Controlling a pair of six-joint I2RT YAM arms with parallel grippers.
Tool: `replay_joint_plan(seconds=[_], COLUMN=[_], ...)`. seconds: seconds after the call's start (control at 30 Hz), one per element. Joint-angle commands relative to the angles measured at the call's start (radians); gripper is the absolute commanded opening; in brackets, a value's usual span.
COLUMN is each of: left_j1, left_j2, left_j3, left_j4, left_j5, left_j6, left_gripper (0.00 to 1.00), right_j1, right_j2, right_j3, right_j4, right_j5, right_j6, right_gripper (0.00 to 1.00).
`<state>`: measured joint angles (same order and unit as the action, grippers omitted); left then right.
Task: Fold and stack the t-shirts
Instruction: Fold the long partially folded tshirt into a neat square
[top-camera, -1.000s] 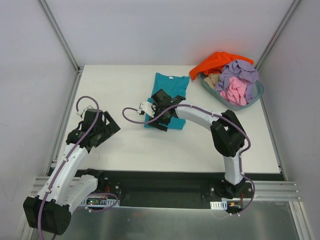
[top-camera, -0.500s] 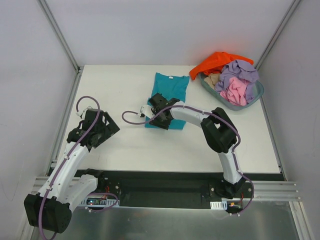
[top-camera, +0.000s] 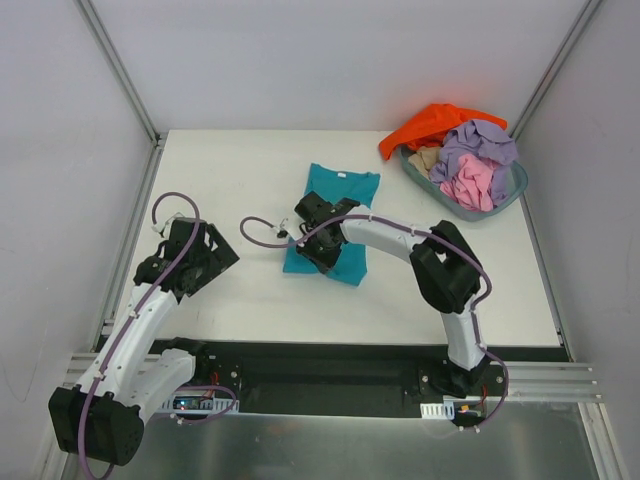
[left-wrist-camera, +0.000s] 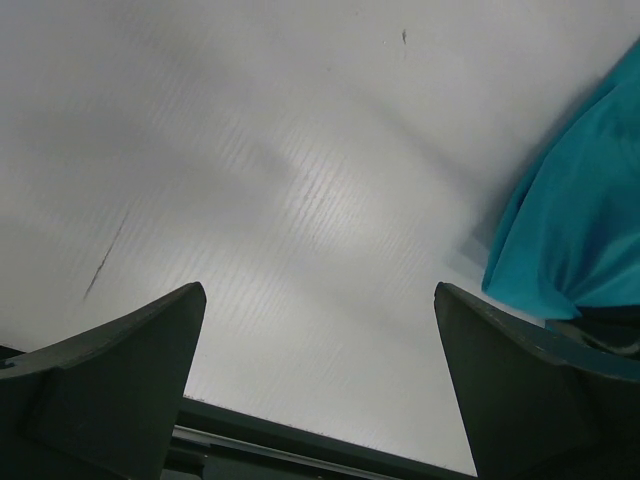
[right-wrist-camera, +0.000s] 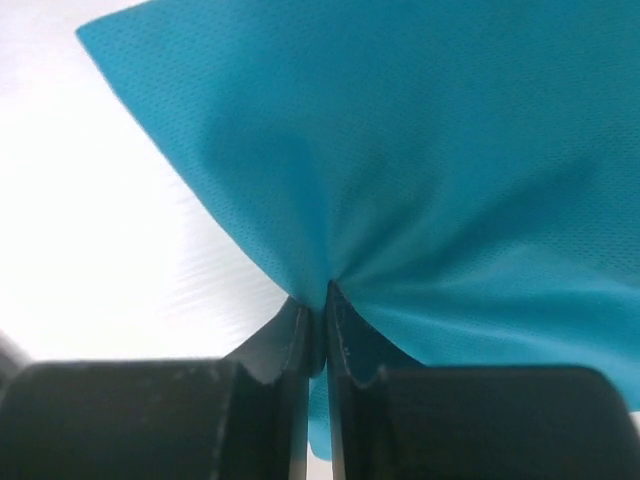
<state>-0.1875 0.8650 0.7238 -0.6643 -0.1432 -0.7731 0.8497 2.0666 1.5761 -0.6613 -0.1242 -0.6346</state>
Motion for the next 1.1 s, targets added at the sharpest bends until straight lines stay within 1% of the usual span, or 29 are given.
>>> replay_joint_plan(seconds=[0.0, 0.03, 0.07, 0.1, 0.13, 0.17, 0.23, 0.33, 0.43, 0.6, 0.93, 1.07], left_j1=[0.014, 0.014, 0.014, 0.014, 0.014, 0.014, 0.014, 0.016, 0.016, 0.016, 0.016, 0.016], left_j2=[0.017, 0.019, 0.017, 0.014, 0.012, 0.009, -0.001, -0.012, -0.009, -0.008, -0.008, 0.014], left_j3=[0.02, 0.023, 0.025, 0.025, 0.02, 0.019, 0.011, 0.003, 0.006, 0.009, 0.008, 0.012], left_j4=[-0.011, -0.012, -0.011, -0.011, -0.011, -0.011, -0.012, -0.011, -0.012, -0.012, -0.011, -0.011], left_j5=[-0.038, -0.032, -0.029, -0.027, -0.026, -0.025, -0.025, -0.021, -0.016, -0.009, 0.001, 0.005], left_j6=[0.011, 0.012, 0.015, 0.017, 0.017, 0.02, 0.02, 0.017, 0.017, 0.021, 0.02, 0.017], left_gripper=[0.99, 0.99, 0.99, 0.99, 0.99, 0.99, 0.99, 0.99, 0.99, 0.99, 0.99, 0.99], right_j1=[0.078, 0.086, 0.092, 0.094, 0.098, 0.101, 0.1, 0.1, 0.091, 0.043, -0.077, -0.129], right_j2=[-0.17, -0.186, -0.219, -0.239, -0.259, -0.304, -0.341, -0.388, -0.387, -0.341, -0.26, -0.226], right_j3=[0.01, 0.015, 0.021, 0.012, 0.002, -0.004, -0.008, -0.001, 0.015, 0.033, 0.01, 0.012], right_j4=[-0.158, -0.2, -0.214, -0.222, -0.224, -0.225, -0.236, -0.245, -0.259, -0.258, -0.195, -0.19], right_j5=[-0.239, -0.305, -0.345, -0.389, -0.47, -0.503, -0.573, -0.6, -0.618, -0.626, -0.712, -0.715], right_j6=[0.208, 0.231, 0.284, 0.305, 0.321, 0.344, 0.366, 0.394, 0.409, 0.418, 0.45, 0.423], right_gripper=[0.08, 0.07, 0.08, 0.07, 0.07, 0.06, 0.06, 0.07, 0.07, 0.07, 0.07, 0.11])
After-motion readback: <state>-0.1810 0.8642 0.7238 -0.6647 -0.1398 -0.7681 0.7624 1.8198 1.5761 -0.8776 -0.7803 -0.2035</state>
